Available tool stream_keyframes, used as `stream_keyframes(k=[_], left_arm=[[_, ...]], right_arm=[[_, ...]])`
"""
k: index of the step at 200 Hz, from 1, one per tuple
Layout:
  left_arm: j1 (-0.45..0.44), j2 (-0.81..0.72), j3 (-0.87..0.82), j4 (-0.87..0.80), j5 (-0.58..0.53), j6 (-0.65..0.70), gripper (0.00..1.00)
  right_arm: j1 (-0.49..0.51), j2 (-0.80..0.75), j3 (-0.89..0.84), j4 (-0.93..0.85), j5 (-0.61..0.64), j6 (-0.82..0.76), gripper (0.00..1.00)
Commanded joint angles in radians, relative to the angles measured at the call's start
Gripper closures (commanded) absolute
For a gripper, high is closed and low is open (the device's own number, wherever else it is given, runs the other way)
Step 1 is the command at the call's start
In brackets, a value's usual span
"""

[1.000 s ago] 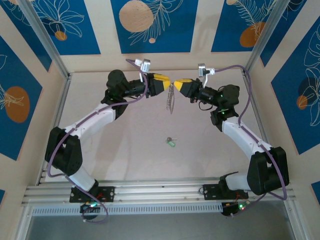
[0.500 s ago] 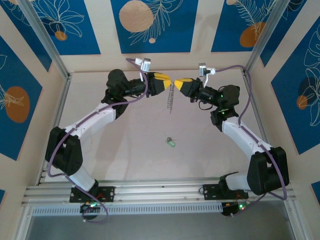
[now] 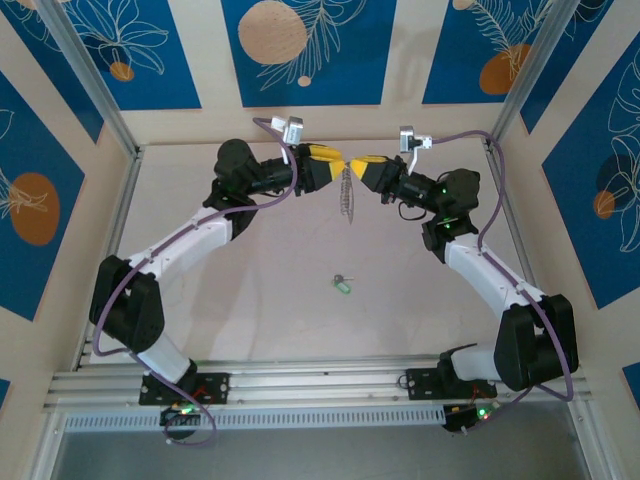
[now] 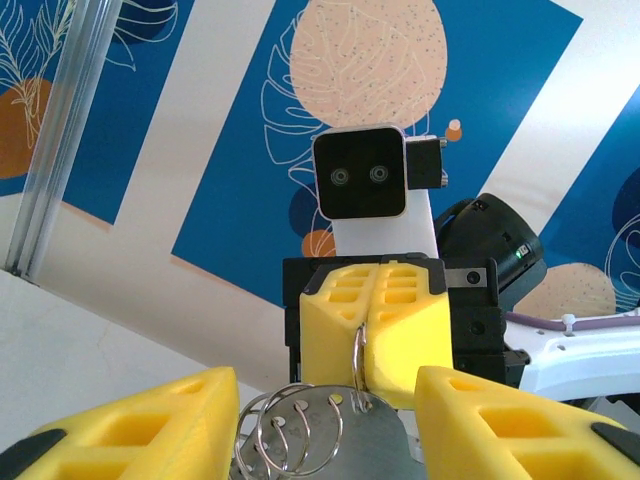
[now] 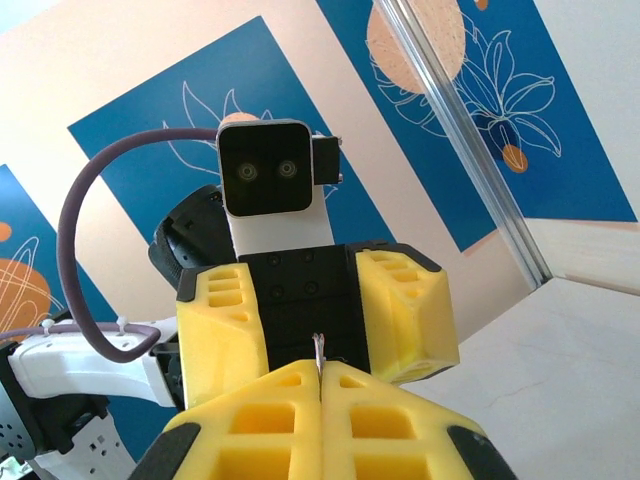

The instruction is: Put the keys on the keyring

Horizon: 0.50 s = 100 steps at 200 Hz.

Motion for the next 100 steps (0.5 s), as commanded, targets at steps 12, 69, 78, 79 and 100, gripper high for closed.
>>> stream_keyframes(k=[12,69,78,79,100], left_arm=[[-0.002,-0.001,0.028,0.057,0.024,-0.023,0.51],[-0.019,0.040,0.056,0.081,0.048,-0.049,0.55],[-0.020,0.046,0.061,0.086,0.053,-0.056,0.56],[-0.021,0.047,0.062,0.087,0.053,-0.056,0.56],[-0.024,0.055,0.065,0.097,0.057,-0.064,0.60]], right_arm=[[-0.006,-0.017,-0.005,0.015,0.021,-0.007,1.00],[-0.003,-0.018,-0.004,0.016,0.015,-0.006,1.00],[-0.003,-0.018,-0.005,0.014,0.015,-0.006,1.00],[-0.003,-0.018,-0.005,0.014,0.015,-0.007,1.00],[-0.003,-0.022,-0.006,0.013,0.013,-0.007,1.00]])
